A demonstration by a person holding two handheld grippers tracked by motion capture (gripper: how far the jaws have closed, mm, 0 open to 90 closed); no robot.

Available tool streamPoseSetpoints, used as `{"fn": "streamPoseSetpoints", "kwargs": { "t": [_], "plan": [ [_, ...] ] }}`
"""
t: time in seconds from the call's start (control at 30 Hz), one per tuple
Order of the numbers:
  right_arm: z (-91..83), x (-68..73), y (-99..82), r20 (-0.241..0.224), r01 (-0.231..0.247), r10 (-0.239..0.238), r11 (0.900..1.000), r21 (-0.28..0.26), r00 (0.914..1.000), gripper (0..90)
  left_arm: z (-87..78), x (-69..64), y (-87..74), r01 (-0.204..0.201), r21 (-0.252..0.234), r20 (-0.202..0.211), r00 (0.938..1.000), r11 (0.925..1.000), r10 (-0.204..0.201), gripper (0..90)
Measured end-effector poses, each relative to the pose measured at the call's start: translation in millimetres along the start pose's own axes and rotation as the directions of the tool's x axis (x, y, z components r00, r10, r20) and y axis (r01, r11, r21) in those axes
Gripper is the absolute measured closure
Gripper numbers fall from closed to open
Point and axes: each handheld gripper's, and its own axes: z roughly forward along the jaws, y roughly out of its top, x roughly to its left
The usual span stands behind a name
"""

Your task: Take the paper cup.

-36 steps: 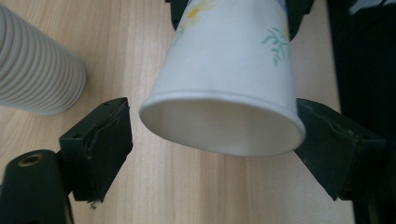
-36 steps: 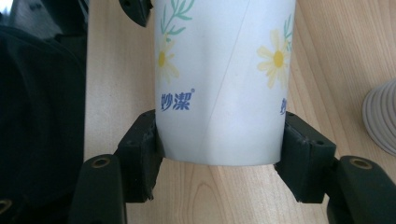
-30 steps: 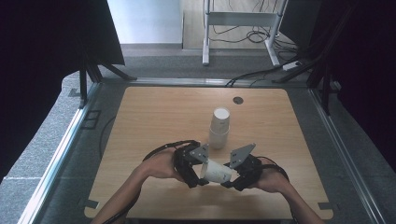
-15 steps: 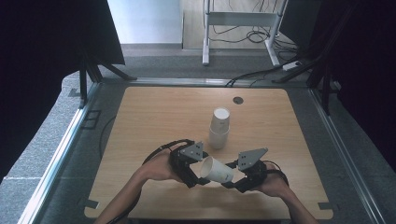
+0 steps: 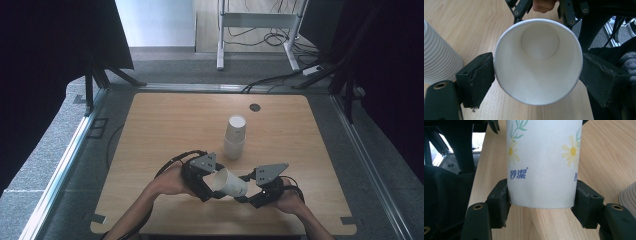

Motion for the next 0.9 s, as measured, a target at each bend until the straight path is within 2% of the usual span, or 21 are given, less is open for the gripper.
{"fn": "streamPoseSetpoints", "kwargs": {
  "t": [0.13,0.23,0.4,0.9],
  "plan": [
    [0.6,-0.1,-0.6,0.001,0.001,-0.001,0.9999,-0.012,1.0000,37.1,0.6,0.3,-0.6,-0.013,-0.002,0.000,0.9999,0.9999,0.013,15.6],
    [0.4,-0.1,-0.4,-0.001,0.001,-0.001,0.9997,-0.024,1.0000,37.1,0.8,0.1,-1.6,0.001,-0.017,-0.003,1.0000,0.9999,-0.001,20.9],
    [1.3,-0.4,-0.7,-0.002,0.003,-0.003,0.9997,-0.025,1.0000,37.1,-0.4,2.8,-3.7,0.003,-0.030,-0.001,1.0000,0.9996,-0.003,24.4],
    [6.1,-2.1,-0.7,-0.007,-0.002,0.002,1.0000,0.001,1.0000,36.9,-1.7,2.2,-7.1,-0.017,-0.028,-0.009,0.9998,0.9995,0.017,34.3]
  ]
}}
